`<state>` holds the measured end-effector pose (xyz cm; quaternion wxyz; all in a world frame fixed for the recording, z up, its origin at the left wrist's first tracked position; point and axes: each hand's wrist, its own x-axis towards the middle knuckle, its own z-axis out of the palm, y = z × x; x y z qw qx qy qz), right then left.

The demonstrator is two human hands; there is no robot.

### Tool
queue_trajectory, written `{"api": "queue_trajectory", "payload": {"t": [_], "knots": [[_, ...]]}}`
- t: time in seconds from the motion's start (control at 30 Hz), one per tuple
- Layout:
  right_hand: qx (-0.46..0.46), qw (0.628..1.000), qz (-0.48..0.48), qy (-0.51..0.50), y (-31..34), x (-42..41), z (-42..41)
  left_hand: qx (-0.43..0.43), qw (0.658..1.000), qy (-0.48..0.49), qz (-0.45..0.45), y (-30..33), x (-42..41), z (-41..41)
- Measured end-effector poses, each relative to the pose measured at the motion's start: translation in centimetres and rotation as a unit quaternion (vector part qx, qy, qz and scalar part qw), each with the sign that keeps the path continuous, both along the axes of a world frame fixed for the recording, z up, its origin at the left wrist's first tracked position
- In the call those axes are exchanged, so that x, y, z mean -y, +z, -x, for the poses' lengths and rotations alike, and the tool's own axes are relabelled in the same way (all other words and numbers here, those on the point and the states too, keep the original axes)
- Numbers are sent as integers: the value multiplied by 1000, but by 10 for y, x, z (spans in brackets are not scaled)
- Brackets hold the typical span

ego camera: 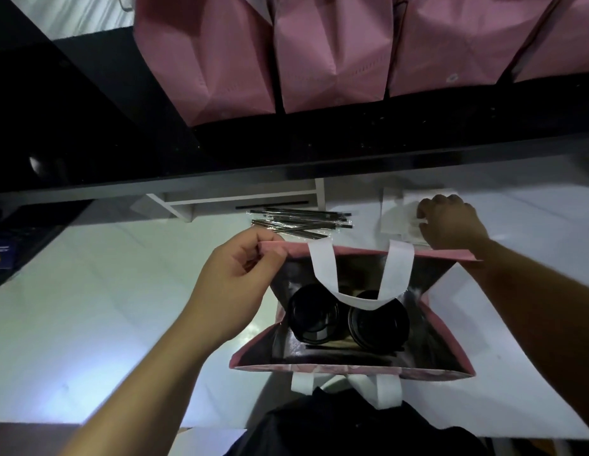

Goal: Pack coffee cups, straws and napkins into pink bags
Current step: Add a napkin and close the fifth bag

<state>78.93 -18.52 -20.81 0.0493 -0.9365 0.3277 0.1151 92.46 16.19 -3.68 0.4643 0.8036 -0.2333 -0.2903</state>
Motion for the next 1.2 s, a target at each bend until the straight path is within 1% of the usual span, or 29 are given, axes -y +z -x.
{"api": "queue_trajectory", "payload": {"t": [0.27, 0.37, 0.43, 0.53, 0.7, 0.87, 1.0, 1.07, 1.13, 1.2], "knots": [[23, 1000, -12, -1, 1, 3, -1, 0, 1000, 4, 4, -2, -1, -2], [46, 999, -18, -1, 1, 7, 3, -5, 1000, 3, 5, -2, 0, -3], [71, 997, -38, -2, 3, 10, 9, -6, 1000, 3, 6, -2, 0, -3], [115, 988, -96, -36, 18, 5, 18, -7, 1000, 1, 12, -4, -2, -4], [195, 967, -152, -56, 71, -27, 46, -1, 1000, -3, 28, -6, -4, -3], [236, 962, -124, -55, 147, -64, 68, 9, 999, -12, 41, -5, -7, -2], [314, 938, -129, -64, 210, -95, 80, 26, 999, -7, 32, -4, -7, -2], [343, 928, -143, -35, 240, -113, 82, 31, 999, -7, 23, -5, -7, -4], [331, 929, -167, -5, 267, -131, 82, 29, 999, -5, 21, -6, -8, -6], [297, 937, -182, 34, 285, -148, 80, 25, 999, 2, 27, -7, -8, -7]]}}
